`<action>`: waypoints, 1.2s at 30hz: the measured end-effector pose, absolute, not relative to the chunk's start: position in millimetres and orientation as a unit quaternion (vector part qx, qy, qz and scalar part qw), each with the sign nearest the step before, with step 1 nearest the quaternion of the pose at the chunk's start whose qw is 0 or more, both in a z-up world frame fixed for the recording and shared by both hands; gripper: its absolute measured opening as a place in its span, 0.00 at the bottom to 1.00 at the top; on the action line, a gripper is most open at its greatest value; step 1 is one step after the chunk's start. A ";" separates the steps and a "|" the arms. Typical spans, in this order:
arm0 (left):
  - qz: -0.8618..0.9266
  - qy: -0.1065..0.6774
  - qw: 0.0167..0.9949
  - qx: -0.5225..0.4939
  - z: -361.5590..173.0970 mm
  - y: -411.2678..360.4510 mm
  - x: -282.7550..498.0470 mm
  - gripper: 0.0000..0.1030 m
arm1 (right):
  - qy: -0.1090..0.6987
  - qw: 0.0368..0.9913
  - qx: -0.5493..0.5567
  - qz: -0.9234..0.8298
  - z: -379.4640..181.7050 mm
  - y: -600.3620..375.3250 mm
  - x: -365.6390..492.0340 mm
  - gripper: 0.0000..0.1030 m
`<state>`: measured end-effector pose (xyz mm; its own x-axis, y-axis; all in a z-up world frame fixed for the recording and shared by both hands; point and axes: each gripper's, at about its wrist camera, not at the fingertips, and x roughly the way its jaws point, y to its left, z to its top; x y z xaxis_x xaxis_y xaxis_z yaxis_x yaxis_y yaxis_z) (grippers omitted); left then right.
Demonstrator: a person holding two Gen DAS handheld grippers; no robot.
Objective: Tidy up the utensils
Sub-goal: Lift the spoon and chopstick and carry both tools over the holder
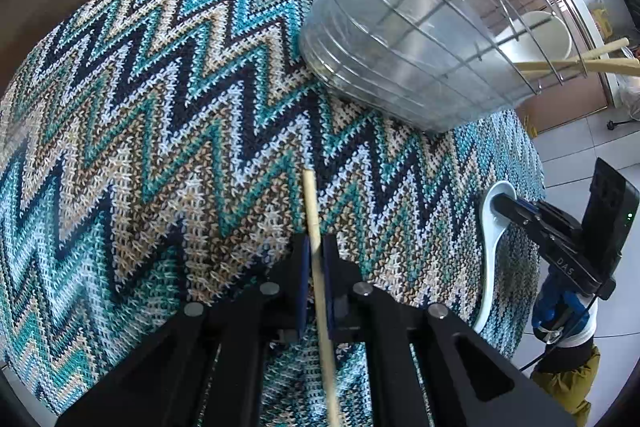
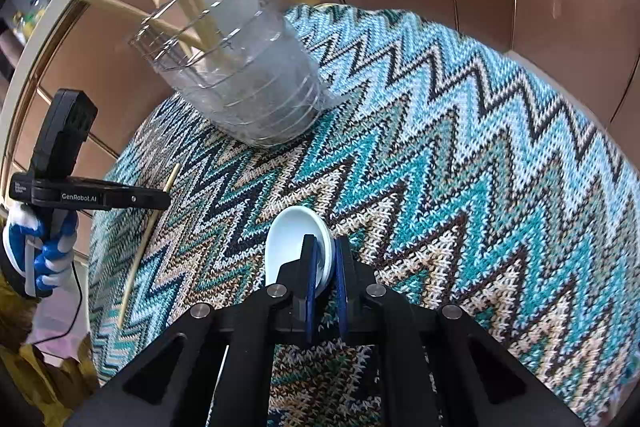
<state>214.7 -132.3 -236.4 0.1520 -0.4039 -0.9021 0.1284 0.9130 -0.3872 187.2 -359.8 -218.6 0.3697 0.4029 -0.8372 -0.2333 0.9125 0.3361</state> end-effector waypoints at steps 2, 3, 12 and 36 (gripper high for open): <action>-0.182 0.616 0.758 -0.111 -235.4 -130.1 209.9 0.04 | 0.522 0.830 0.069 0.184 -211.9 -358.7 183.9 0.07; -0.188 0.609 0.762 -0.114 -233.3 -127.1 205.8 0.04 | 0.518 0.835 0.064 0.177 -207.6 -357.0 181.0 0.06; -0.233 0.526 0.809 -0.124 -174.9 -88.8 166.3 0.04 | 0.478 0.870 0.025 0.122 -168.2 -343.8 138.1 0.06; -0.276 0.350 0.881 -0.156 -50.1 -0.6 99.1 0.04 | 0.341 0.939 -0.015 0.041 -40.1 -261.8 28.8 0.06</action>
